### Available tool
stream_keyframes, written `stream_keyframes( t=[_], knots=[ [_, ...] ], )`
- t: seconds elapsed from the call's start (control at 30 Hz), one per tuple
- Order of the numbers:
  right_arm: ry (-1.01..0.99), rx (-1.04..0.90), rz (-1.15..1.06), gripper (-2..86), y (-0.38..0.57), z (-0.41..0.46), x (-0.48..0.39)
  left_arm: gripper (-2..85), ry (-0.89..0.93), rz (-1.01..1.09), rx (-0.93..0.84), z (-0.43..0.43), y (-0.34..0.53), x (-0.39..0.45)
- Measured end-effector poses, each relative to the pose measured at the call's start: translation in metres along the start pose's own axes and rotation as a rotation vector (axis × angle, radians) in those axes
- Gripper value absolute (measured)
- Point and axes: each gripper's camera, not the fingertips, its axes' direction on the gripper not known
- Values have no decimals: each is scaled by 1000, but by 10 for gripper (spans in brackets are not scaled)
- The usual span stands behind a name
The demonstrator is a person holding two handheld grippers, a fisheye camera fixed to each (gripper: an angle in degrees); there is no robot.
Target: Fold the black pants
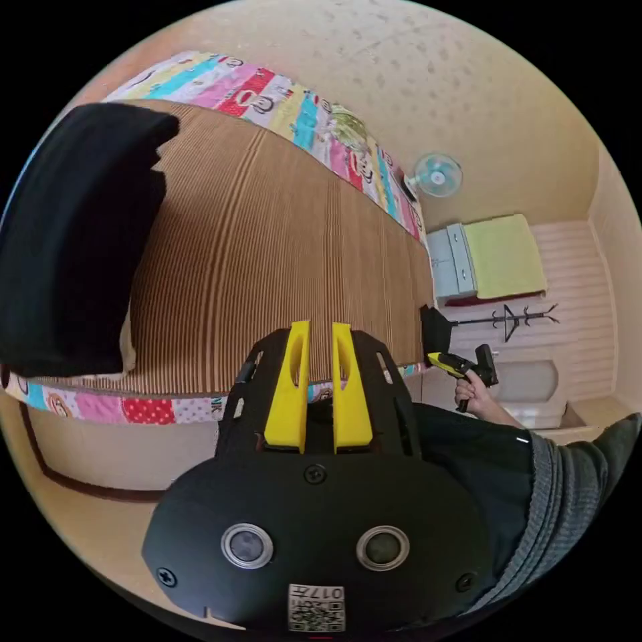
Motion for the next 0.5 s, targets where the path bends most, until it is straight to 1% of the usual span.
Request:
stream_keyframes(
  t=[0.07, 0.17, 0.23, 0.3, 0.4, 0.5],
  knots=[
    [-8, 40, 38, 3, 7, -27, 11, 61, 3, 154, -6, 17, -20, 51],
    [-7, 83, 98, 2, 19, -69, 35, 62, 18, 265, 26, 36, -33, 107],
    [-11, 116, 136, 3, 30, -93, 55, 62, 46, 297, 36, 51, -35, 136],
    [-12, 134, 230, 4, 45, -122, 91, 62, 70, 308, 38, 70, -33, 161],
    [-33, 165, 367, 7, 60, -160, 139, 63, 99, 282, 23, 111, -23, 193],
    [-73, 221, 450, 11, 64, -199, 180, 62, 124, 253, -15, 159, -14, 219]
  ],
)
